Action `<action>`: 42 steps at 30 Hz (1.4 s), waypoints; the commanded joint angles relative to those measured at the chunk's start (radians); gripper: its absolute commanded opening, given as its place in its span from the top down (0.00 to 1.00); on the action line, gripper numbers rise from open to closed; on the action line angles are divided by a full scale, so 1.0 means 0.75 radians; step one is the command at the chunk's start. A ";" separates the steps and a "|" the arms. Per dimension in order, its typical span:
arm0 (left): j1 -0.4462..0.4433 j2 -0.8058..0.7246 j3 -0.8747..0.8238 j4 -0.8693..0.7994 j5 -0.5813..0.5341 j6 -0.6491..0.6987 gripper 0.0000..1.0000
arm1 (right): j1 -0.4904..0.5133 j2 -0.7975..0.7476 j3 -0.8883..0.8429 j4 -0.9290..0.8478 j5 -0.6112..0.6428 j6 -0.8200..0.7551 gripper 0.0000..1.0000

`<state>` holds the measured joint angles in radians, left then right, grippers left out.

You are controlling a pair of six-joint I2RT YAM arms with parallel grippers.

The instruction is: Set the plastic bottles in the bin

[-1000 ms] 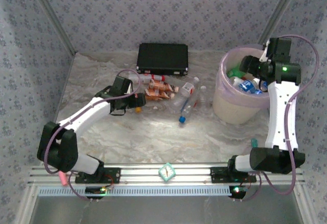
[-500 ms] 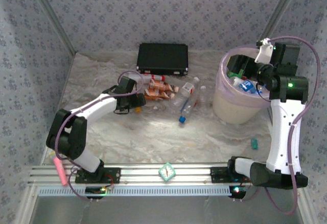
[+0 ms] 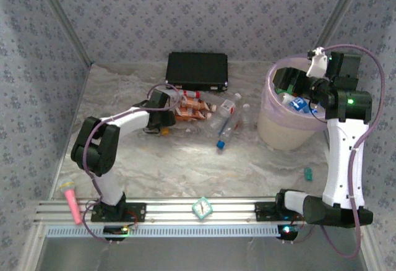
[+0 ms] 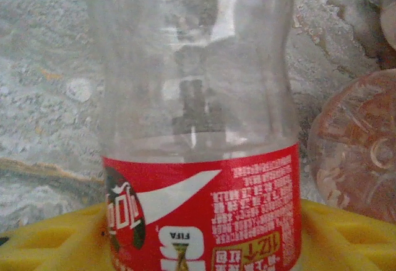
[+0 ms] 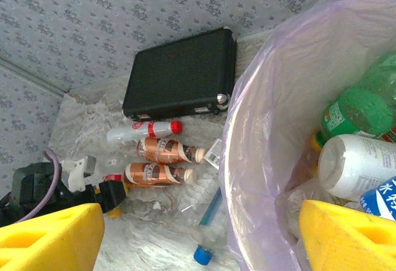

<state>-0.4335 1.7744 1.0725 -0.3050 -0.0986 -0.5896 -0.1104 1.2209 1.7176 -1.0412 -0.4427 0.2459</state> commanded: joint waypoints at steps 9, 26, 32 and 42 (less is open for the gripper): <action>0.008 -0.106 -0.001 -0.080 -0.032 0.077 0.45 | 0.096 -0.044 0.023 -0.012 -0.088 -0.032 0.16; 0.012 -0.770 -0.302 0.396 0.852 0.025 0.84 | 0.833 0.275 0.005 0.339 0.038 0.154 0.21; -0.014 -0.835 -0.333 0.607 0.958 -0.058 0.90 | 0.928 0.427 -0.038 0.547 -0.073 0.234 0.25; -0.073 -0.852 -0.269 0.568 0.933 -0.003 0.86 | 0.982 0.663 0.037 0.694 -0.154 0.316 0.24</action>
<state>-0.4793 1.1519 0.8219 0.0929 0.5873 -0.6178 0.6186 1.6985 1.7084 -0.5949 -0.5114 0.4393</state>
